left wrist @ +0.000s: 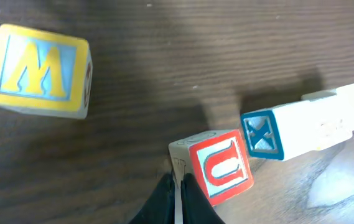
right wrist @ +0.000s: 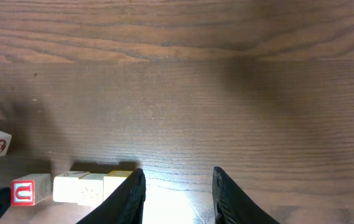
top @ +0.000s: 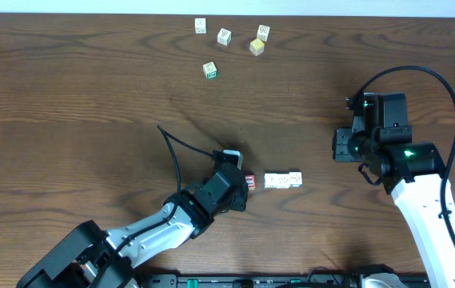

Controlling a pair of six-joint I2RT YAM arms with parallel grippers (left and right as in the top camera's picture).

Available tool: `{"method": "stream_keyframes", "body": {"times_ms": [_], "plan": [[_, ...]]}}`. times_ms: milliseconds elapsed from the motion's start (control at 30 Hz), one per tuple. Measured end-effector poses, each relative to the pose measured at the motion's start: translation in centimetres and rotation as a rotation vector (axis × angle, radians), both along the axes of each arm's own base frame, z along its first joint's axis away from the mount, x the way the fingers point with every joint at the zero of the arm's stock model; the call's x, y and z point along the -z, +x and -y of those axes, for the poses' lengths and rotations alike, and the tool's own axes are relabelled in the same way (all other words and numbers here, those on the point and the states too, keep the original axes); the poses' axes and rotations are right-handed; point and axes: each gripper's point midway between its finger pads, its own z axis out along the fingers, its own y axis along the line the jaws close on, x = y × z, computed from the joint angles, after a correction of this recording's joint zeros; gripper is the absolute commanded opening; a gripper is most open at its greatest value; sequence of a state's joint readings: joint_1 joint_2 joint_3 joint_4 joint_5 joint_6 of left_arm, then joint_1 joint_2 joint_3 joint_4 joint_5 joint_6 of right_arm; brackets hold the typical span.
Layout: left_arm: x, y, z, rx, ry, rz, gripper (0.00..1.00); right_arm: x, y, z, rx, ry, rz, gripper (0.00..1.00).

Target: Lift 5 blocks

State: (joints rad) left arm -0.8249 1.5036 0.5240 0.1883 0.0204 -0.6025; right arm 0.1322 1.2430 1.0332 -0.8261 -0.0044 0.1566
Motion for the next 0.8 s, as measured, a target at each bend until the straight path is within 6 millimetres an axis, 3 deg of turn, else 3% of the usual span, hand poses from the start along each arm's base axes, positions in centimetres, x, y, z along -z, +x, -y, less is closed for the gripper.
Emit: {"method": "stream_keyframes", "body": {"times_ms": [800], "plan": [[-1.1,0.4,1.3,0.023,-0.066,0.027,0.07,0.0,0.0,0.0,0.0,0.0,0.0,0.33]]}}
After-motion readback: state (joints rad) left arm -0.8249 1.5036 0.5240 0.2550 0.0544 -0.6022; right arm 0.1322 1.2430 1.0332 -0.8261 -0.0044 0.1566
